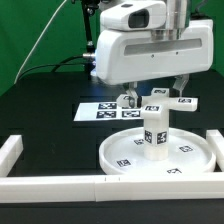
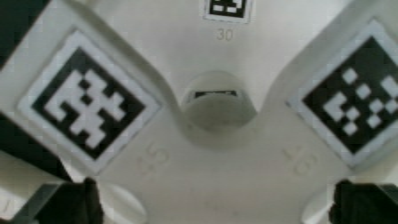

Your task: Assemble round table

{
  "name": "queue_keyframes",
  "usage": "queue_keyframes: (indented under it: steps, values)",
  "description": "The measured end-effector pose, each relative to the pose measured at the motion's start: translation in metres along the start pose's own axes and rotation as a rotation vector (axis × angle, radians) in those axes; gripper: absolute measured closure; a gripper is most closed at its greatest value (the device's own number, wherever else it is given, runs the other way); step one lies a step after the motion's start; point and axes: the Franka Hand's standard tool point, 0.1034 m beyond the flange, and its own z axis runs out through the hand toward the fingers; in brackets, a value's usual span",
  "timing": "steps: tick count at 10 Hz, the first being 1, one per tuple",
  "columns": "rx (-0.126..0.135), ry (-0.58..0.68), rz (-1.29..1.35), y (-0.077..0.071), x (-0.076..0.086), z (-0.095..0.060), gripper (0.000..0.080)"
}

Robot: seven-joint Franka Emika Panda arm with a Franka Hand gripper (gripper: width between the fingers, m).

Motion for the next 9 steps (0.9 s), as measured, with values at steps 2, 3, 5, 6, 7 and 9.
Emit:
queue_keyframes:
  steps: [2, 3, 5, 6, 7, 9]
  values:
    - [-0.003, 0.003, 0.023, 0.0003, 0.0007, 0.0011, 0.0151]
    - [-0.003, 0.003, 0.037, 0.0004, 0.0006, 0.0012, 0.0248]
    - [-0.002, 0.004, 0.088, 0.0005, 0.0008, 0.0011, 0.0362]
    - [-0.002, 0.004, 0.164, 0.0004, 0.0008, 0.0011, 0.036]
    - [-0.002, 0.005, 0.249, 0.0002, 0.0011, 0.0011, 0.036]
    - [-0.001, 0.011, 0.497, -0.0012, 0.0019, 0.0012, 0.036]
